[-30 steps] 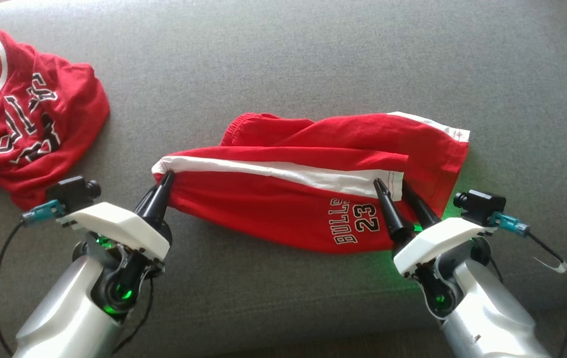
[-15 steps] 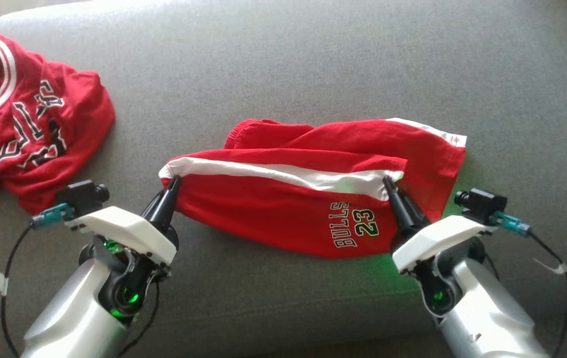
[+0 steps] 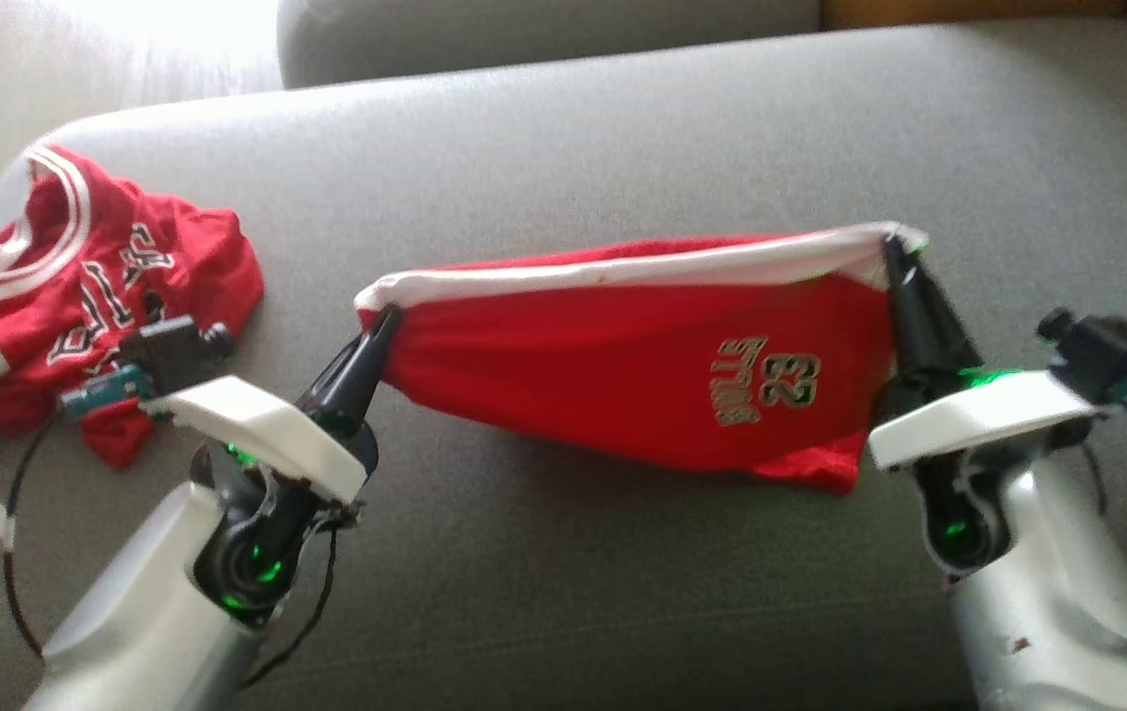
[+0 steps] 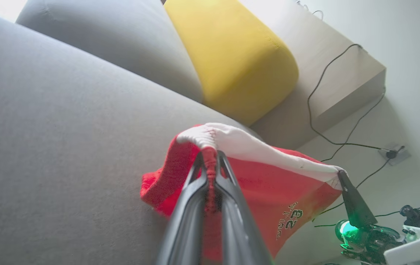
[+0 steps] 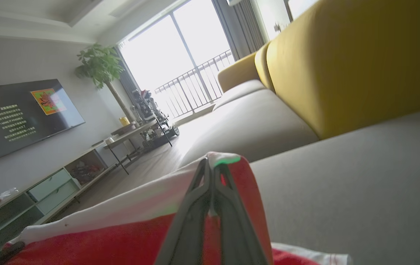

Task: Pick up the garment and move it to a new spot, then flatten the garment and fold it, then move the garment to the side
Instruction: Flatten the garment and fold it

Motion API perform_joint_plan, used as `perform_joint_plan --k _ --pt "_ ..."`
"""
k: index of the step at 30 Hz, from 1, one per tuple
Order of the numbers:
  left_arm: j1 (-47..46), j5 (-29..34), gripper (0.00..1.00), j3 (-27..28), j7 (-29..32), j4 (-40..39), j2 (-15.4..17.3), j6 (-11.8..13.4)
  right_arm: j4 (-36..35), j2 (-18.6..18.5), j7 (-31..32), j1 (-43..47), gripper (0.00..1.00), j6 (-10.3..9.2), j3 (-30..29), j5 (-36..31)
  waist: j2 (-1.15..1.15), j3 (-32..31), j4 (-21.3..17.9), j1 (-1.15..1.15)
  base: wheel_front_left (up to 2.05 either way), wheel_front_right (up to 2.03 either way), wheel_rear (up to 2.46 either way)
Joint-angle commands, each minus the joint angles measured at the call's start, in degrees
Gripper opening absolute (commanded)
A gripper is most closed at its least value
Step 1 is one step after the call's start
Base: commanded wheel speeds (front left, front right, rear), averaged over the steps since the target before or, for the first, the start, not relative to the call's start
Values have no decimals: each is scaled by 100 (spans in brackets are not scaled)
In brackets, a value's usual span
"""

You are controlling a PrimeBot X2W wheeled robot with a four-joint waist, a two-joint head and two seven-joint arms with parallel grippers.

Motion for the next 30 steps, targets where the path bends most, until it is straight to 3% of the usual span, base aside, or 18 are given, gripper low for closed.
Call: perform_joint_plan --k 1,8,14,18,23,27,30 --pt "-484 -80 0 223 67 -326 228 -39 -385 8 4 -144 0 -1 27 -127 0 -176 13 0 0 0 0" --pt "-1030 -656 0 389 761 -1261 270 77 -1628 -161 728 -437 0 -1 -394 -578 0 -432 -27 0 0 0 0" --pt "-1870 -802 0 443 1284 -1525 227 336 -1841 -239 1225 -1240 0 -1 -582 -750 0 -323 -85 0 0 0 0" --pt "-2562 -592 0 432 1433 -1170 213 366 -1362 -202 1444 -2112 0 -1 -640 -741 0 22 -141 0 0 0 0" --pt "-3701 20 0 437 1277 -286 238 260 -246 -320 1689 -3536 0 -1 -690 -858 0 790 -198 0 0 0 0" --pt "-4742 631 0 336 833 501 148 53 667 -346 1421 -4845 0 -1 -738 -1019 0 1481 -247 0 0 0 0" --pt "-5279 966 0 286 413 837 54 -11 967 -370 1050 -5451 0 -1 -758 -1193 0 1826 -256 0 0 0 0"
